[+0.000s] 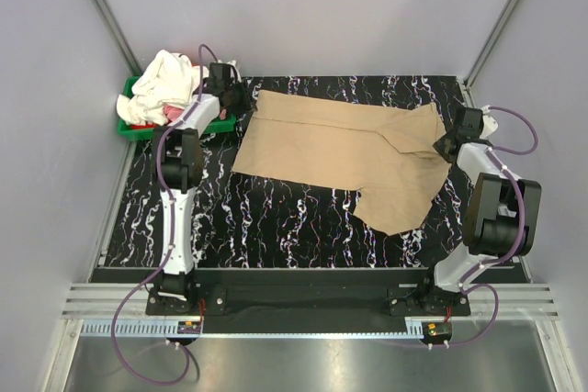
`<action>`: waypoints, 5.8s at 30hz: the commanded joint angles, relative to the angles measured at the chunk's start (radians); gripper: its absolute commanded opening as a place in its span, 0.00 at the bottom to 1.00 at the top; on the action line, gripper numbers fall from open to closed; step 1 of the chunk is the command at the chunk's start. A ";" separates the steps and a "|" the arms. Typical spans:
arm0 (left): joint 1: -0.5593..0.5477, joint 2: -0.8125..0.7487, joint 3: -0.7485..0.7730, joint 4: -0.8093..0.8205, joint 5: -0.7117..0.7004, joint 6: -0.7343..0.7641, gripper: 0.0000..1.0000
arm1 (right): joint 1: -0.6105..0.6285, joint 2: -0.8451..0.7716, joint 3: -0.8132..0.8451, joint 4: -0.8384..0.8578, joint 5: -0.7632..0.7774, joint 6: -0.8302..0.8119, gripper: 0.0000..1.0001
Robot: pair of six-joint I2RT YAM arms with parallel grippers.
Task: Fold and stack the t-shirts
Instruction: Fold the tshirt
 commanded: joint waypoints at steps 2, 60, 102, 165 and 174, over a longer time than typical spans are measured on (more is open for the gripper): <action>-0.013 -0.154 0.005 -0.023 -0.014 0.043 0.37 | -0.005 -0.027 0.124 -0.260 0.104 0.062 0.35; -0.335 -0.601 -0.440 -0.040 -0.157 -0.166 0.49 | -0.189 0.137 0.477 -0.402 -0.449 -0.192 0.57; -0.156 -0.044 -0.139 0.037 -0.034 -0.156 0.48 | -0.152 0.882 1.245 -0.473 -0.624 -0.412 0.18; -0.274 -0.911 -0.685 -0.169 0.103 -0.011 0.54 | 0.024 0.106 -0.034 -0.025 -0.230 0.460 0.50; -0.274 -0.909 -0.691 -0.169 0.086 -0.006 0.53 | 0.040 0.163 -0.031 0.040 -0.248 0.475 0.37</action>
